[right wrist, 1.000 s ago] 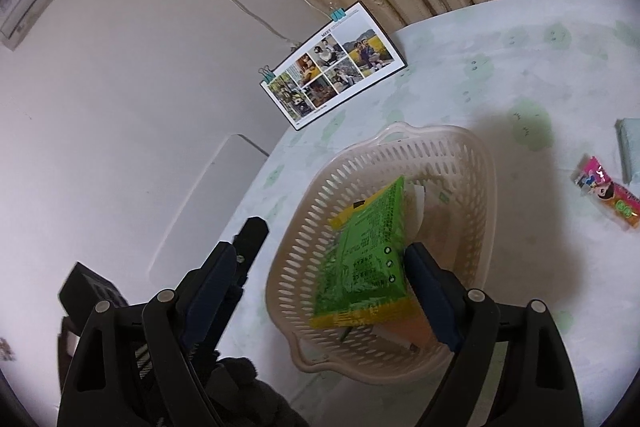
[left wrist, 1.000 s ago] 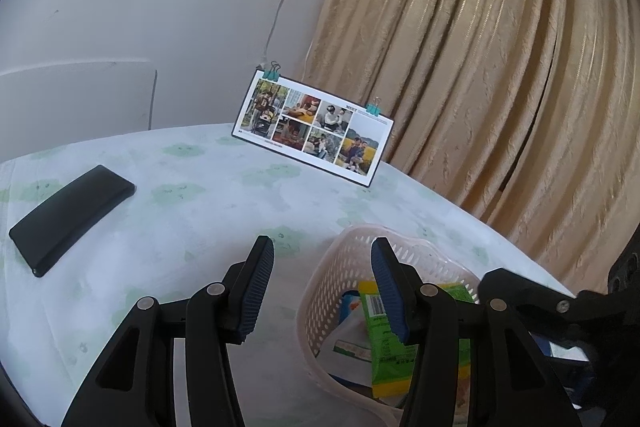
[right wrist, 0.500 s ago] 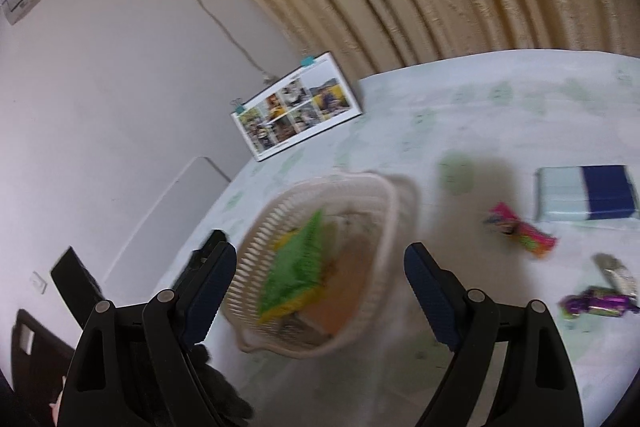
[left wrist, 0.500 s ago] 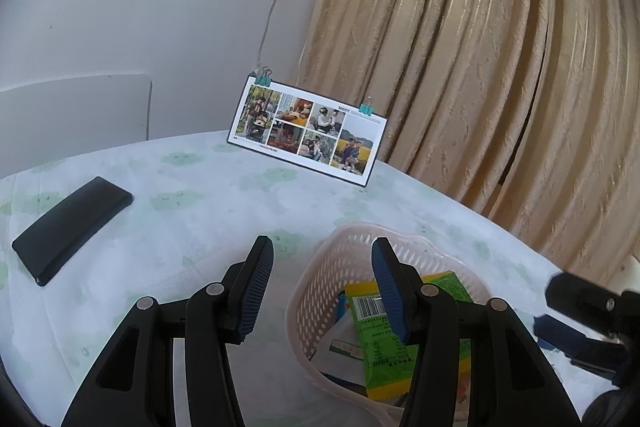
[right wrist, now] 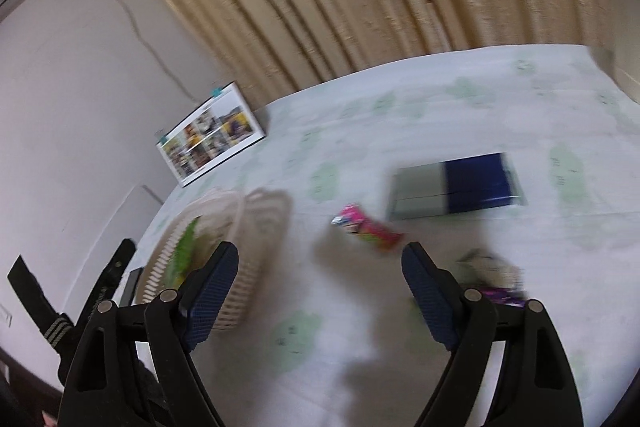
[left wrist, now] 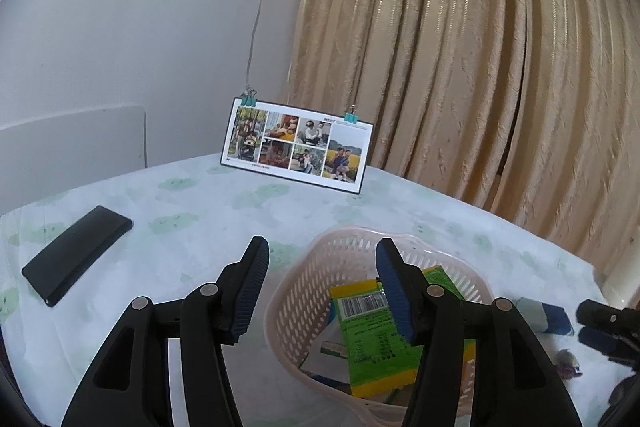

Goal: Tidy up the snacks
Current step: 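Withdraw the right tool from the basket toward the candy wrappers, then grasp the silver candy wrapper with the right tool while the left tool moves to the candy stick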

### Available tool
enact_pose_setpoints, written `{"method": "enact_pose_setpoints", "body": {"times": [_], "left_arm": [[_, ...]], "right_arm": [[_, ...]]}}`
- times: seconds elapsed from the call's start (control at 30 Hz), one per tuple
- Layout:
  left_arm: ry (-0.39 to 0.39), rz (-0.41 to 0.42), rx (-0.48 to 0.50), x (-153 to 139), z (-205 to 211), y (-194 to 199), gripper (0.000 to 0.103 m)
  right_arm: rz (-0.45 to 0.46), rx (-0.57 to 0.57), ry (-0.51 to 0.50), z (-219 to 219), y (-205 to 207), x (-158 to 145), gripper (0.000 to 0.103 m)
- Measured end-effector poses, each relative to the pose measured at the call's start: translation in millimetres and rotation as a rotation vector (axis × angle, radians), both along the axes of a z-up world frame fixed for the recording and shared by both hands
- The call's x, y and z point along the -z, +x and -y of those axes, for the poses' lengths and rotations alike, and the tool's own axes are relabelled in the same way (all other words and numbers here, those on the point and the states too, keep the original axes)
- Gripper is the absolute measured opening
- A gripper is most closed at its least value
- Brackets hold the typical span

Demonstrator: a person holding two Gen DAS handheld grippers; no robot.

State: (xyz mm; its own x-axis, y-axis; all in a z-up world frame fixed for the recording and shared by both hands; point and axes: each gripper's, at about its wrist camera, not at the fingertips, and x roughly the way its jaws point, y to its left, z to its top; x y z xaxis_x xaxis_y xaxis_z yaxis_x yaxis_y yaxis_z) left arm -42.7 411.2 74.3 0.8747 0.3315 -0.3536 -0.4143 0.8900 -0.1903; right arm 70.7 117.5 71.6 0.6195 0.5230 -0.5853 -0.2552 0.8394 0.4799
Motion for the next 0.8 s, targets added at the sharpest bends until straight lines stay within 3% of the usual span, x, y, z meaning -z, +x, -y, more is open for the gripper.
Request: {"method": "enact_pose_setpoints", "body": {"times": [0.17,0.33,0.8], "left_arm": [[0.018,-0.008,0.006,1,5,1,0.057],[0.047,-0.015,0.027,0,15,3,0.057],[0.076,-0.047,0.174,-2,54,7,0.058]], "right_arm": [[-0.007,0.057,-0.023,27,2,4,0.072],[-0.022,0.11,-0.096,45,6,12,0.057],[-0.084,0.069,-0.281,48,15,40,0.053]]}}
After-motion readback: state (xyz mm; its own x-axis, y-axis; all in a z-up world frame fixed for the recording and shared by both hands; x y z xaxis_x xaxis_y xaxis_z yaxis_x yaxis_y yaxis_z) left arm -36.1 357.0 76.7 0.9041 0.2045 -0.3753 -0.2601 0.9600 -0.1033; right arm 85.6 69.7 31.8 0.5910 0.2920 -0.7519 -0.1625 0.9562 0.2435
